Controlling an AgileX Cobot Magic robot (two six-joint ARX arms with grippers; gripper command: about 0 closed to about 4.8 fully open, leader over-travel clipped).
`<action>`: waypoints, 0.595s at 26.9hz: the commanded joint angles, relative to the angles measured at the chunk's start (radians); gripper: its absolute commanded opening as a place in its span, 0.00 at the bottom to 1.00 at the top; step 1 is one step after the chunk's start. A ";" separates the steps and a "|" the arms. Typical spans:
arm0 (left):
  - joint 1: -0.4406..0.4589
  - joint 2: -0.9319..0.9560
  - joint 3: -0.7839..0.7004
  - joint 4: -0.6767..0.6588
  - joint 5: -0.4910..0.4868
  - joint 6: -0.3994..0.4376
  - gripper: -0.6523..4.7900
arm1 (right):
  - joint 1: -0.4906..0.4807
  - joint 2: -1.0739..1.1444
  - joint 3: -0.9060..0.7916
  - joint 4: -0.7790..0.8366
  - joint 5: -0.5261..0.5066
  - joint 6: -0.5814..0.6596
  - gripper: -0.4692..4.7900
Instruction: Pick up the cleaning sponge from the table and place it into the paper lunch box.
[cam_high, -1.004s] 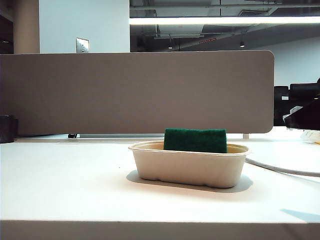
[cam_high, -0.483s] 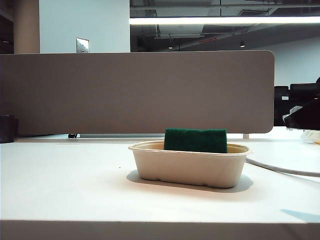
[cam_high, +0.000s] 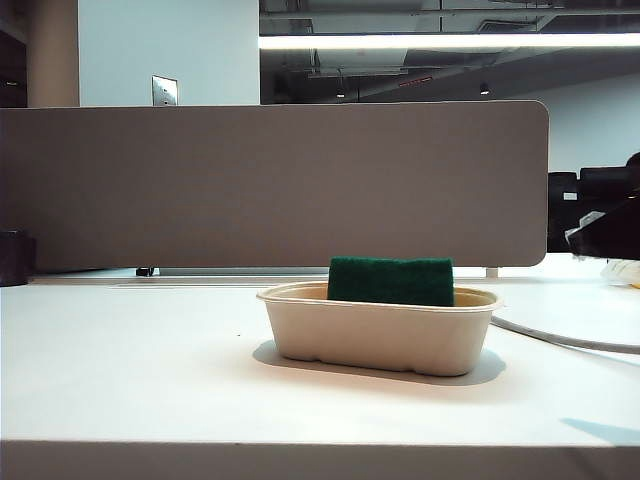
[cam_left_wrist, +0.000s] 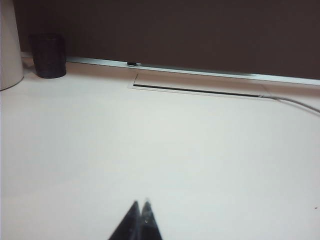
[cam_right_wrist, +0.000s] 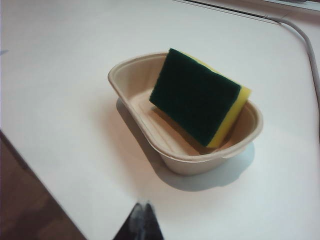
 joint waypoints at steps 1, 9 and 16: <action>0.001 0.000 -0.039 0.072 0.001 0.015 0.11 | 0.001 -0.001 0.002 0.014 0.000 0.000 0.08; 0.001 0.000 -0.039 0.061 0.005 0.067 0.11 | 0.001 -0.002 0.002 0.014 0.000 0.000 0.08; 0.001 0.000 -0.039 0.065 0.004 0.133 0.11 | 0.001 -0.002 0.002 0.014 0.000 0.000 0.08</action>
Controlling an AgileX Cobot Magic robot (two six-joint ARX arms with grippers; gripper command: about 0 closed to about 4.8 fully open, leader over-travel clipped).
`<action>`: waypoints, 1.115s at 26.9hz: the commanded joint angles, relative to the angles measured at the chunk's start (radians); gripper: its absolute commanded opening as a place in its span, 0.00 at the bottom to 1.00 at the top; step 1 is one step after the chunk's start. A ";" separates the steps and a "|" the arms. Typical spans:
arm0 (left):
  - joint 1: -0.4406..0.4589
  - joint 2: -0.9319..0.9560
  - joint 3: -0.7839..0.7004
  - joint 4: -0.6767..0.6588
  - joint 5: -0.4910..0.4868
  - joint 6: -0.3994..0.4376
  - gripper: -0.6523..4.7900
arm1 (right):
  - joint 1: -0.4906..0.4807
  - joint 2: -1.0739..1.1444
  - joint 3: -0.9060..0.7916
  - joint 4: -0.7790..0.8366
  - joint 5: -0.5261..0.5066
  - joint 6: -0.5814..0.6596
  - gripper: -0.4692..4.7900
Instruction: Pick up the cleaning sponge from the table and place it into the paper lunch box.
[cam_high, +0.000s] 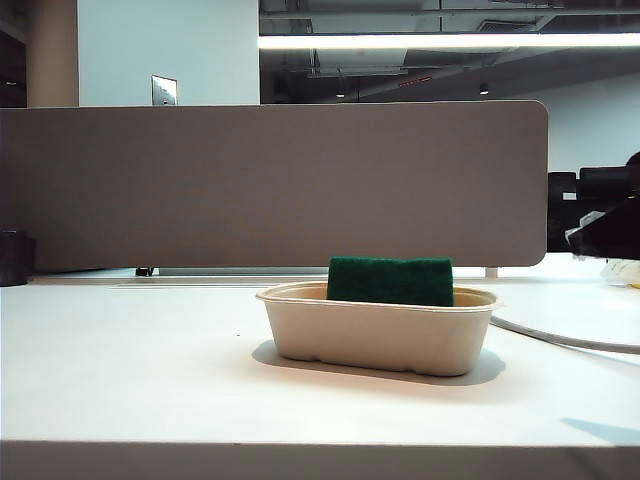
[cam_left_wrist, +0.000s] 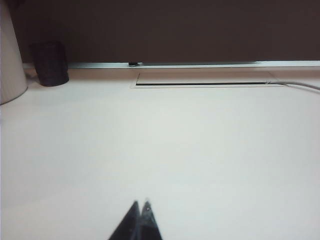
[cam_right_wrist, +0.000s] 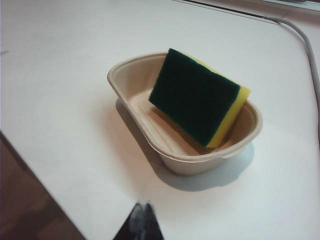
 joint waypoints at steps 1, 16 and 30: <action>0.001 0.000 0.001 0.019 0.002 0.032 0.11 | 0.002 0.000 0.002 0.014 0.000 0.000 0.08; 0.001 0.000 0.001 0.025 0.002 0.035 0.11 | 0.002 -0.001 0.002 0.014 0.000 0.000 0.08; 0.001 0.000 0.001 0.018 0.002 0.035 0.11 | 0.002 -0.001 0.002 0.014 0.000 0.000 0.08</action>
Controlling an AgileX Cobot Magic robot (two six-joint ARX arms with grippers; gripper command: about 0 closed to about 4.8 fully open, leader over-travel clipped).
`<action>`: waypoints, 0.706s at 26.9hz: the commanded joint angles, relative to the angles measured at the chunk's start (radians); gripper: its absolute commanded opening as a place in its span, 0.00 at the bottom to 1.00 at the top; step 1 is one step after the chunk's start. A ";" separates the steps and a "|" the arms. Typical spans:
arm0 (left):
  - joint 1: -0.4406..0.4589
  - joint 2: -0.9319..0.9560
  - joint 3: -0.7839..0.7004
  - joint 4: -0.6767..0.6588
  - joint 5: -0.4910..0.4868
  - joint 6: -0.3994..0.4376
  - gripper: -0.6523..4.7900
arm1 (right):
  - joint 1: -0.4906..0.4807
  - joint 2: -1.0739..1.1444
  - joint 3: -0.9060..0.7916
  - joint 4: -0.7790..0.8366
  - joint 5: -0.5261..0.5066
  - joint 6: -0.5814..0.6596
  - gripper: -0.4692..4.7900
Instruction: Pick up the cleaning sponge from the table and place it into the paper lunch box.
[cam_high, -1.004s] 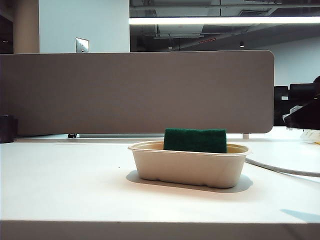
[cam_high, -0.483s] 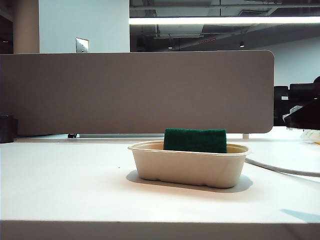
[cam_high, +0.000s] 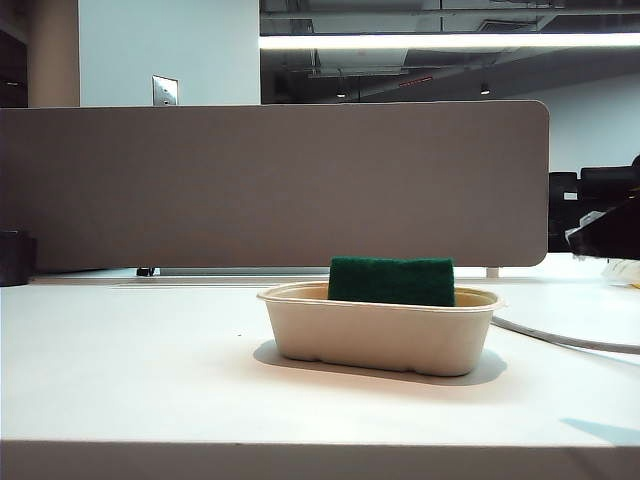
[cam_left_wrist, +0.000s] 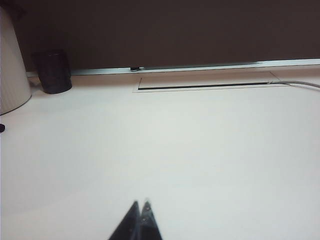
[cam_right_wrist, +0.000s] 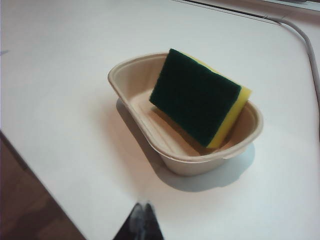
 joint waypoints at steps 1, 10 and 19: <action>0.001 0.000 0.001 0.006 0.002 0.008 0.11 | 0.002 -0.001 0.002 0.014 0.000 0.000 0.08; 0.001 0.001 0.001 0.006 0.002 0.008 0.11 | -0.006 -0.006 0.002 0.014 0.000 0.000 0.08; 0.001 0.000 0.001 0.006 0.002 0.008 0.11 | -0.304 -0.229 0.002 0.037 -0.023 0.000 0.08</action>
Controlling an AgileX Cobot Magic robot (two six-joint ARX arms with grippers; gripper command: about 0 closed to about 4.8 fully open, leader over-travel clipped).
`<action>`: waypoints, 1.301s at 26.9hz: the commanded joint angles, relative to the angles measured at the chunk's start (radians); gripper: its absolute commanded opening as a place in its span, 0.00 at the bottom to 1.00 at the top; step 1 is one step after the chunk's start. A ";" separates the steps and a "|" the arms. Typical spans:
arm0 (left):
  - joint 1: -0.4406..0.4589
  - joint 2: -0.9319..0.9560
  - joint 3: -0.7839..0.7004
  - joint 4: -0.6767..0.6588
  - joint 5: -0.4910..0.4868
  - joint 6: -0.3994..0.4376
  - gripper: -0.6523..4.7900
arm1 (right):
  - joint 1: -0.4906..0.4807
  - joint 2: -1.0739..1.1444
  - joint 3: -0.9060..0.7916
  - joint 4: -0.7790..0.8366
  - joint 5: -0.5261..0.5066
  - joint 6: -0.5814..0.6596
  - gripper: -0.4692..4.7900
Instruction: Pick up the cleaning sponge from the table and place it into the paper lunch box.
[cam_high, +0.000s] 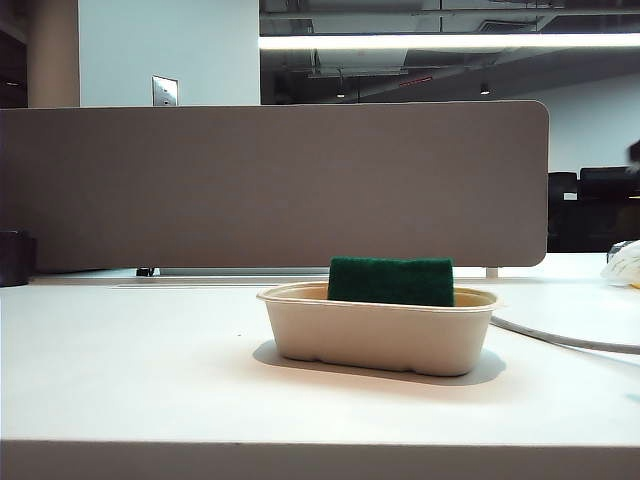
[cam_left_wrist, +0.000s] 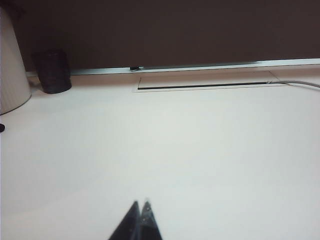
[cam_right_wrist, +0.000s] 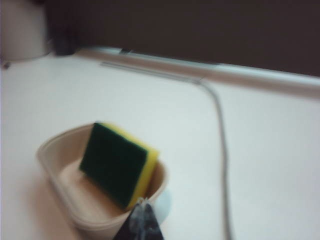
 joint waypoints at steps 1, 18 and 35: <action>0.001 0.001 0.001 0.006 0.002 0.008 0.11 | -0.090 0.005 0.001 0.042 0.001 0.000 0.08; 0.002 0.000 0.001 -0.001 -0.002 0.008 0.11 | -0.512 0.005 0.001 0.042 0.002 0.000 0.08; 0.002 0.001 0.001 -0.001 -0.002 0.008 0.11 | -0.508 0.005 0.001 0.042 0.001 0.000 0.08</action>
